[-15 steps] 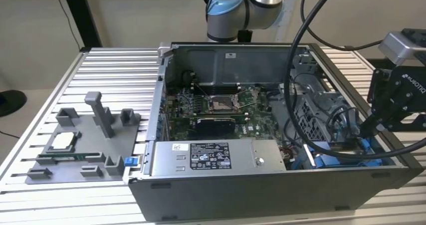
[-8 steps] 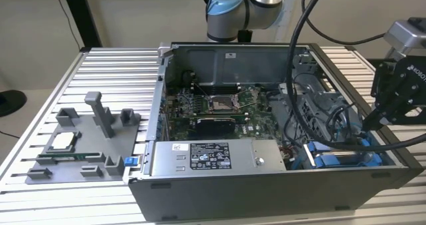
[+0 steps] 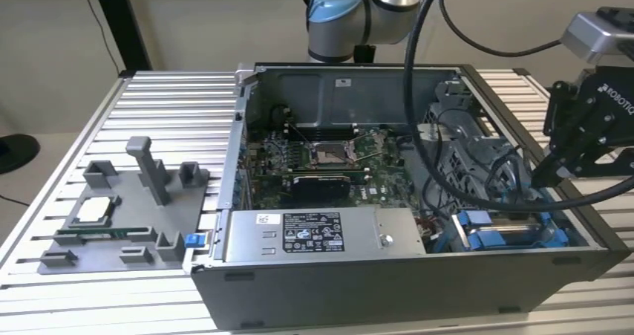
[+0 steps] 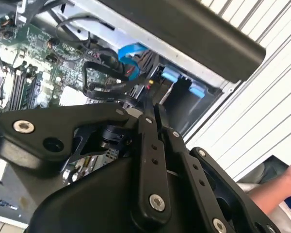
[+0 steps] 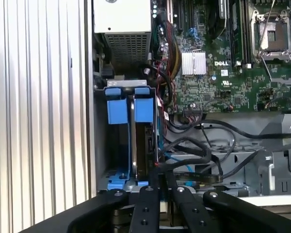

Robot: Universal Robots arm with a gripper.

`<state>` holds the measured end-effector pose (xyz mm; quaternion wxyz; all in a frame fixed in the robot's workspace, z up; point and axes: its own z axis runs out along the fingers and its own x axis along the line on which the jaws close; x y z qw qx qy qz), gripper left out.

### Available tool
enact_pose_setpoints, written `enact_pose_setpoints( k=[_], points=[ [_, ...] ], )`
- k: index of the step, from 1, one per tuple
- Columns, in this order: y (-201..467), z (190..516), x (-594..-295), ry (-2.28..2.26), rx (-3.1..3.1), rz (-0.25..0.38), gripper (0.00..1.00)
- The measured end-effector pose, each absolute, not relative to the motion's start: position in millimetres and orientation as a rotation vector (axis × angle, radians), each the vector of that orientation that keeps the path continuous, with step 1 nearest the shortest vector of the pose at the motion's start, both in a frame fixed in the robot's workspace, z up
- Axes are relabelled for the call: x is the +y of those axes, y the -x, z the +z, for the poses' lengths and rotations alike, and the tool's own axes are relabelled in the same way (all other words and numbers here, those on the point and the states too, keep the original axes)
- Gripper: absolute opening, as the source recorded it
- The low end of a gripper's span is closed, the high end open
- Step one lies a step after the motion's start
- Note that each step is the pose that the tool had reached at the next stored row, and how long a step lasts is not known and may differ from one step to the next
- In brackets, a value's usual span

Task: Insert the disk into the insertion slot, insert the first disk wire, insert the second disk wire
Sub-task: 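Insert the second disk wire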

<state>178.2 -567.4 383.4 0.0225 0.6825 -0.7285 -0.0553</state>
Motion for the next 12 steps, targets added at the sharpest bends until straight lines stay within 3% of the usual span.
enact_pose_setpoints(
  k=[12],
  points=[
    [-134.2,384.1,-576.9,-2.121,-2.264,-0.158,0.0]
  ],
)
